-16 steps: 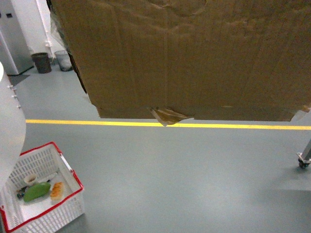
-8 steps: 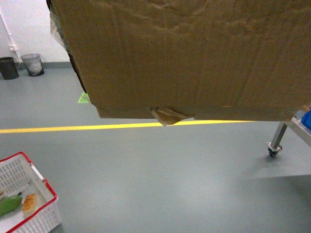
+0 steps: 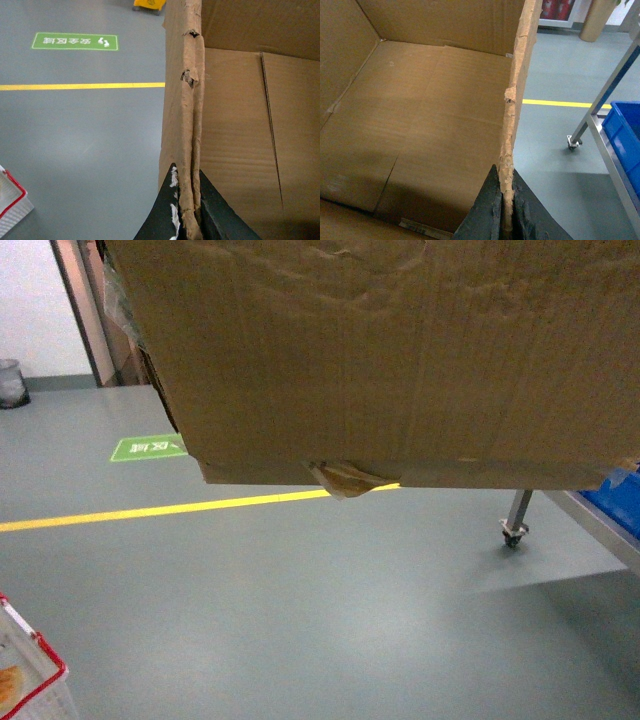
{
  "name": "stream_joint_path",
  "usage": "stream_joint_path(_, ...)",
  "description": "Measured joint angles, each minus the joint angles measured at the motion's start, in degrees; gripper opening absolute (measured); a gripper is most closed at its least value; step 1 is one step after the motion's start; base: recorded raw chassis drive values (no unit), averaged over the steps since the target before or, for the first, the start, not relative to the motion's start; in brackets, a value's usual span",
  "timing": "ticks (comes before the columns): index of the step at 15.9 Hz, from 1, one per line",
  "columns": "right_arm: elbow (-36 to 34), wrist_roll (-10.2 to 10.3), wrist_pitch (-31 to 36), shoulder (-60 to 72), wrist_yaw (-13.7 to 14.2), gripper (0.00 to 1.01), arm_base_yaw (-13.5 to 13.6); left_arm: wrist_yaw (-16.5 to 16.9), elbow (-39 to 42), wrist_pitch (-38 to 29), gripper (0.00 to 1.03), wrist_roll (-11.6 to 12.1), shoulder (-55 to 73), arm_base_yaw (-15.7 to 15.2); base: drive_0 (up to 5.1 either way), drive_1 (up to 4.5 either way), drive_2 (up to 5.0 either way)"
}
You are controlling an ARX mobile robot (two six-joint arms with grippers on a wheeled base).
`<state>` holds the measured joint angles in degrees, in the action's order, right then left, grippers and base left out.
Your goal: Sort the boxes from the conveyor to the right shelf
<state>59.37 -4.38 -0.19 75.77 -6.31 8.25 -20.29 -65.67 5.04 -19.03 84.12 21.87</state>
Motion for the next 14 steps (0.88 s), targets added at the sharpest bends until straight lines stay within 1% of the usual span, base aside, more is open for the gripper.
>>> stream_joint_path(14, 0.0, -0.02, 0.0, 0.0, 0.02, 0.02, 0.0, 0.0, 0.0, 0.0, 0.02, 0.02, 0.0, 0.0, -1.2, -1.18, -1.2)
